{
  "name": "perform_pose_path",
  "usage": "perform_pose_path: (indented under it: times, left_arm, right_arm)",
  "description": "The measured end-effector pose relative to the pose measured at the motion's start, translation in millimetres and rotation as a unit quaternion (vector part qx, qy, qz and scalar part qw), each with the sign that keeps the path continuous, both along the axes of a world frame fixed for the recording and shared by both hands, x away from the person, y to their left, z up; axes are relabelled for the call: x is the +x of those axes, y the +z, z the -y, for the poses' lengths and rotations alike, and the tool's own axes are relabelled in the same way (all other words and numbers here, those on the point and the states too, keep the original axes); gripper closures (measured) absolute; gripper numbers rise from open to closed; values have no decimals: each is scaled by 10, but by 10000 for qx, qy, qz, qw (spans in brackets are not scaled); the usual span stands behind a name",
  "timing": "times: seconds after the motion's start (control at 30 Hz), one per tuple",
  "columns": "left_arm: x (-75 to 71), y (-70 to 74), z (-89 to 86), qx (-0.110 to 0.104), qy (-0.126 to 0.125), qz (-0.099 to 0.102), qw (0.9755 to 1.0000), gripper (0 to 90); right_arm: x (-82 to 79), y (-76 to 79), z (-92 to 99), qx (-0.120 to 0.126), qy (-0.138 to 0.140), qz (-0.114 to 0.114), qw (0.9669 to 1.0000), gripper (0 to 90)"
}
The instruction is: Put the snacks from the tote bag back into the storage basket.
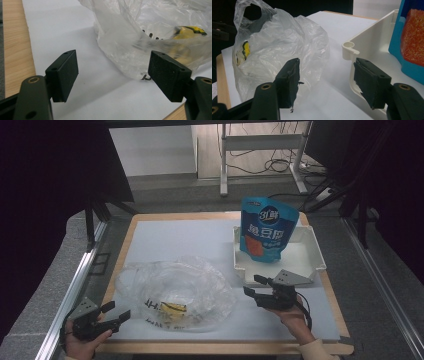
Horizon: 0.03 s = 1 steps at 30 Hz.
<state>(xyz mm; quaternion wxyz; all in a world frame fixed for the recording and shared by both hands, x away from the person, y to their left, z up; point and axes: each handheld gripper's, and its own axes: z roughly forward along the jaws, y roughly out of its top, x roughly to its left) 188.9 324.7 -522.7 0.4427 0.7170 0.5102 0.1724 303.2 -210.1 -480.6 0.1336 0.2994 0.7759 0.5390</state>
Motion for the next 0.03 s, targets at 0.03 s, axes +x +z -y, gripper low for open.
perform_pose_path:
  times: [0.03]
  left_arm:
    - [-2, 2, 1, 6, -3, 1, 10000, 243]
  right_arm:
    - [-4, -3, 5, 9, -3, -5, 10000, 363]
